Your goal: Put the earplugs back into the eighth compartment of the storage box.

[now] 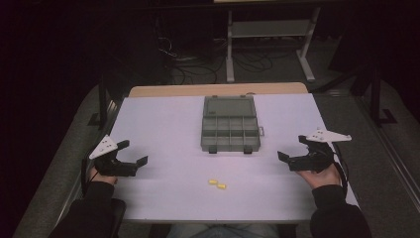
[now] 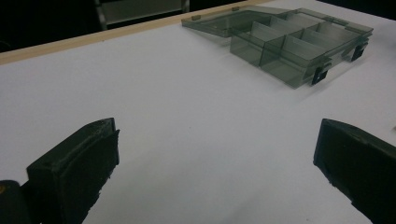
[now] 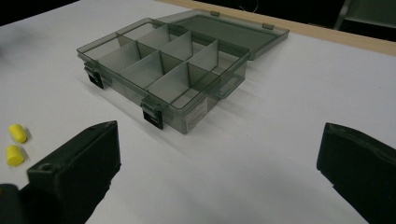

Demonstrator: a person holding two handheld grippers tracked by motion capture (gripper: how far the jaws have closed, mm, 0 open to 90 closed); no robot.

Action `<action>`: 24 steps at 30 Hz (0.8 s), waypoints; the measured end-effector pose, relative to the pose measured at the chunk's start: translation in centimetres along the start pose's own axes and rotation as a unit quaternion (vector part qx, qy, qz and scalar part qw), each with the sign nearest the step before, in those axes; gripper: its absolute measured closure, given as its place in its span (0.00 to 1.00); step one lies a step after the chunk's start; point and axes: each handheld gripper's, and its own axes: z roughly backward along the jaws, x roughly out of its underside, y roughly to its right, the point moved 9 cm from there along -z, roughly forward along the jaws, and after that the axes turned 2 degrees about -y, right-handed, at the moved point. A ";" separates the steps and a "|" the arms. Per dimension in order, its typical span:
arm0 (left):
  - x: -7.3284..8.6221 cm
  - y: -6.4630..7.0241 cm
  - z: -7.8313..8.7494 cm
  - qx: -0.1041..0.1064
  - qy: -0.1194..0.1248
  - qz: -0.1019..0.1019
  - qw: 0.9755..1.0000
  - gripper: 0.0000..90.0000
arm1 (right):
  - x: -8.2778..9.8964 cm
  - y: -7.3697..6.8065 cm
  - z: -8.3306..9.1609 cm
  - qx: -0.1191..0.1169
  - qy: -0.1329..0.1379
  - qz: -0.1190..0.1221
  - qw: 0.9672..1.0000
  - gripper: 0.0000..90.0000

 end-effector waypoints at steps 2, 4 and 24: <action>0.0 0.1 0.0 0.002 -0.001 -0.001 1.000 0.00 | 0.2 0.0 0.0 -0.001 -0.006 -0.001 1.000 0.00; 0.1 0.1 0.0 0.004 -0.003 -0.002 1.000 0.00 | 0.2 -0.1 0.0 -0.002 -0.007 -0.001 1.000 0.00; 0.0 0.3 -0.1 0.012 -0.002 0.000 1.000 0.00 | -0.1 -0.7 -0.2 -0.013 -0.017 0.012 1.000 0.00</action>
